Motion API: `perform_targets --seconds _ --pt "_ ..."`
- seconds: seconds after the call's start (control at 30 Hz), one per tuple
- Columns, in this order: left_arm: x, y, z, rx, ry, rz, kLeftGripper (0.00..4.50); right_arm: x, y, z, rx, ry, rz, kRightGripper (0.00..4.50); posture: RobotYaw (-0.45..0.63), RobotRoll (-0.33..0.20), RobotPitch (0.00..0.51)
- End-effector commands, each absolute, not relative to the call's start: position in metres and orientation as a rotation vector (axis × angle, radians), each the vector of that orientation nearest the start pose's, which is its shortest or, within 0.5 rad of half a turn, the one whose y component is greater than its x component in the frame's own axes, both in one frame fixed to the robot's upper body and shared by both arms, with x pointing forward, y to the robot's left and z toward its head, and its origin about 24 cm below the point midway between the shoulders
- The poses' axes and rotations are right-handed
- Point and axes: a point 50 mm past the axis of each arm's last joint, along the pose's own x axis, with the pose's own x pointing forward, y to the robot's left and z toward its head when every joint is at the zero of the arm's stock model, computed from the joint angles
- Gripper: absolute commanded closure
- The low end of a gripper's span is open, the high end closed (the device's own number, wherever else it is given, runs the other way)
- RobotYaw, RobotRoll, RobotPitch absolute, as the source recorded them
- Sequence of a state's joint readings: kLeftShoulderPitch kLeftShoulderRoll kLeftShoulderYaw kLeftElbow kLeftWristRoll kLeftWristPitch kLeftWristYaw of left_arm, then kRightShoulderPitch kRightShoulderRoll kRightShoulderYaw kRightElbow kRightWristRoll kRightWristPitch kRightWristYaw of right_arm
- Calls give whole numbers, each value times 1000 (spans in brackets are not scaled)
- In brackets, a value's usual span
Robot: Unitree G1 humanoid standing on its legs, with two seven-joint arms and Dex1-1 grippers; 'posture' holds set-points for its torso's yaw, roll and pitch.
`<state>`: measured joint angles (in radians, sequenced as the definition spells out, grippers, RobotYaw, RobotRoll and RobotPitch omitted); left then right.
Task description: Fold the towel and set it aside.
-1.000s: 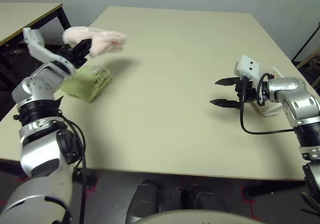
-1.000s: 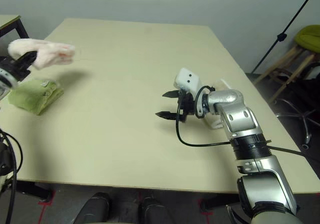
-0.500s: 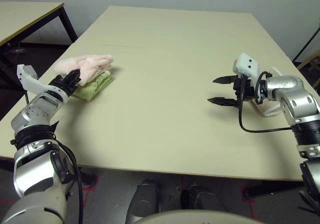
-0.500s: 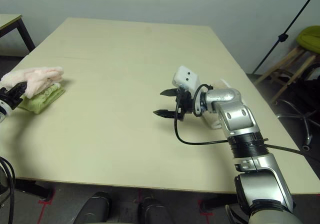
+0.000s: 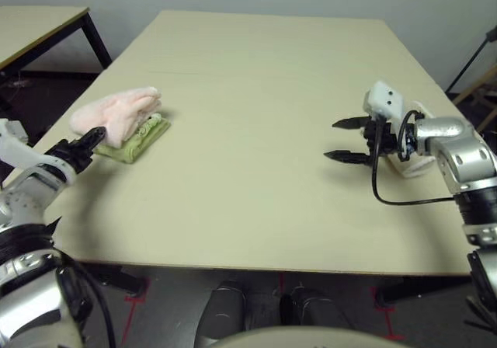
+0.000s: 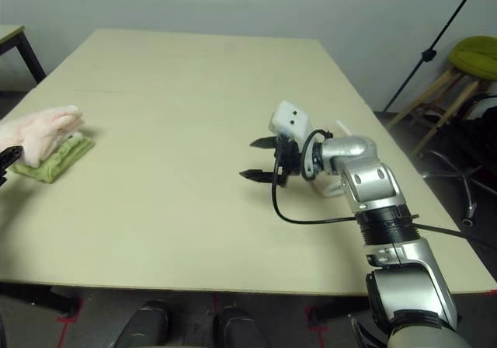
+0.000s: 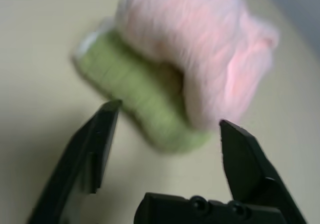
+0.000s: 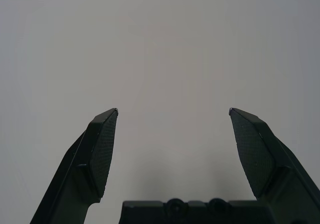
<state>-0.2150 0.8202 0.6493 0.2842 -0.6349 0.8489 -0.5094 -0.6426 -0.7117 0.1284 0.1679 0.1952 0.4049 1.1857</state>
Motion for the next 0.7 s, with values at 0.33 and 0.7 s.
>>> perform_targets --seconds 0.33,0.7 --pt "275 295 178 -142 45 -202 22 337 -230 170 -341 169 726 0 125 0 70" --pt "295 282 120 34 -241 165 22 334 -274 148 -185 7 94 0 83 0 68"
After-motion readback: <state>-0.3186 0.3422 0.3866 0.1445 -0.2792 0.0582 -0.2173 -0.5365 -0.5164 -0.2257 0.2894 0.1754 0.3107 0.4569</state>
